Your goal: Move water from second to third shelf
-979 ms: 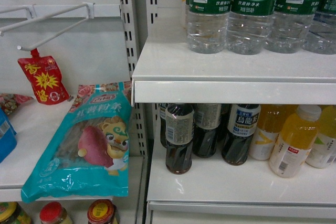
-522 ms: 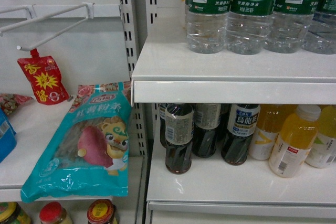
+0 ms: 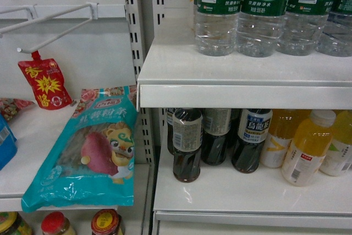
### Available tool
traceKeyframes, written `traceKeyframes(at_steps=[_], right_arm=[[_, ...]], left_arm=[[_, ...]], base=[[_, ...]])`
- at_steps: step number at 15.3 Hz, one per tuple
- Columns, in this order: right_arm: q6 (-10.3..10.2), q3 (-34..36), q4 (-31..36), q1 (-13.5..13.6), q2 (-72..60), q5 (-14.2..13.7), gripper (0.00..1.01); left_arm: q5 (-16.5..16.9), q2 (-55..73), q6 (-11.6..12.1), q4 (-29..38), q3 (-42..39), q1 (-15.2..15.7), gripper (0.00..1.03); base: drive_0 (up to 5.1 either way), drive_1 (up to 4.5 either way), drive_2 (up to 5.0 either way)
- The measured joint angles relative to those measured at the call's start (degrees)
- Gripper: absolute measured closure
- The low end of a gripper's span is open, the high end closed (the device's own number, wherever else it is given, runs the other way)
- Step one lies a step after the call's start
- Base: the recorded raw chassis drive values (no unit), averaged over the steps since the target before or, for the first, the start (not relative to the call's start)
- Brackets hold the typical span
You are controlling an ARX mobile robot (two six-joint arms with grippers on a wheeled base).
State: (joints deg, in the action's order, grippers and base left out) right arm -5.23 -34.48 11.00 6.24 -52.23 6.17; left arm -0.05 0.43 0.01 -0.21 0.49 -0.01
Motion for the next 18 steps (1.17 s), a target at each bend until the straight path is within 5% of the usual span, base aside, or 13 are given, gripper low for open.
traceKeyframes(at_steps=[4, 9, 18], right_arm=[[0.4, -8.2, 4.3, 3.9, -14.9, -5.9, 0.59], [-0.4, -12.4, 7.1, 4.2, -23.1, -9.7, 0.59], [-4.1, -18.9, 6.1, 2.7, -30.4, -9.8, 0.59]], left_arm=[[0.0, 0.0, 0.0, 0.0, 0.0, 0.0, 0.05], [0.0, 0.0, 0.0, 0.0, 0.0, 0.0, 0.05], [0.0, 0.0, 0.0, 0.0, 0.0, 0.0, 0.05]], base=[[0.0, 0.00, 0.0], [0.0, 0.00, 0.0], [0.0, 0.00, 0.0]])
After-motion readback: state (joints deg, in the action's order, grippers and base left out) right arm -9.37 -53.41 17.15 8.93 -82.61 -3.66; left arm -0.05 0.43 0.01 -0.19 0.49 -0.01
